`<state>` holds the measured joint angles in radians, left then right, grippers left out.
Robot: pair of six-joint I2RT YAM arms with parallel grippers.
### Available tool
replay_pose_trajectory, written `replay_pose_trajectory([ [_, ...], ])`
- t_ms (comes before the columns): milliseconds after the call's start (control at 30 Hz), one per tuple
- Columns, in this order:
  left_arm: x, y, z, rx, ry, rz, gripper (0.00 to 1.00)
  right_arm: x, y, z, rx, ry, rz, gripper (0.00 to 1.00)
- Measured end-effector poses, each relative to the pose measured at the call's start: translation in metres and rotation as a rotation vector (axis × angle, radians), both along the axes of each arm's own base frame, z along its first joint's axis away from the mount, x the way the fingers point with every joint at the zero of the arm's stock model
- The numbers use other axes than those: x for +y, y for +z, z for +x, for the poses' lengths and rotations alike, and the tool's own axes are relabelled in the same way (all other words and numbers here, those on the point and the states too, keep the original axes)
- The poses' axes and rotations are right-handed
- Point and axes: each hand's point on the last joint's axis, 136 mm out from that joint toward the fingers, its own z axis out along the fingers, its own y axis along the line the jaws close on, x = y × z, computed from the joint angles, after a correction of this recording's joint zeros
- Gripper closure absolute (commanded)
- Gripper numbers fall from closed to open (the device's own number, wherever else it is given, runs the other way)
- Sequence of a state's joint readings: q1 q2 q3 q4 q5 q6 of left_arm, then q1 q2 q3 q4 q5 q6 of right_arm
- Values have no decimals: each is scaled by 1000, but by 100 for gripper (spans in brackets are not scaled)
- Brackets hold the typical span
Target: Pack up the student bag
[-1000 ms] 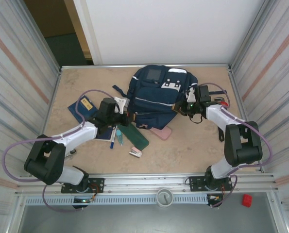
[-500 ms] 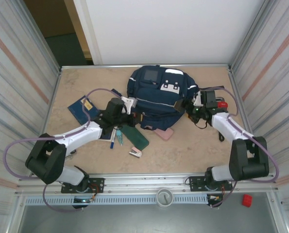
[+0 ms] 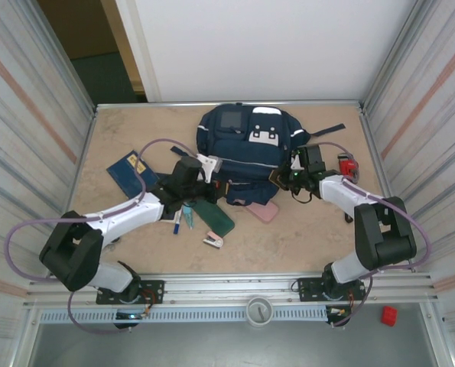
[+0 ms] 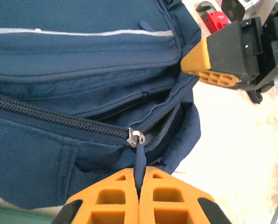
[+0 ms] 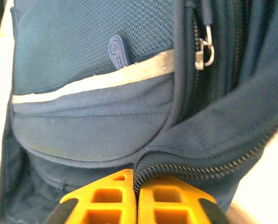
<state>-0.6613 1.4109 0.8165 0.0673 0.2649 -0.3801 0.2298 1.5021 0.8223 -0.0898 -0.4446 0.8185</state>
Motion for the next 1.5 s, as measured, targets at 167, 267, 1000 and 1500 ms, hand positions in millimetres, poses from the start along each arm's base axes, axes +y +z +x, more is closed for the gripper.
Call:
replay_pose_trajectory([
  [167,23,0,11,-3,35,-12,100,-6,20,2,-27,70,53,100],
  [267,26,4,13,-5,28,-26,100,-3,35,6,-56,124,63,100],
  [1000,-57,31,-15,28,-104,-160,100,-22,44,-20,-91,68,-110,10],
  [1500,-61,19,-25,25,-144,-114,100,-15,22,-19,-99,11,-138,100],
])
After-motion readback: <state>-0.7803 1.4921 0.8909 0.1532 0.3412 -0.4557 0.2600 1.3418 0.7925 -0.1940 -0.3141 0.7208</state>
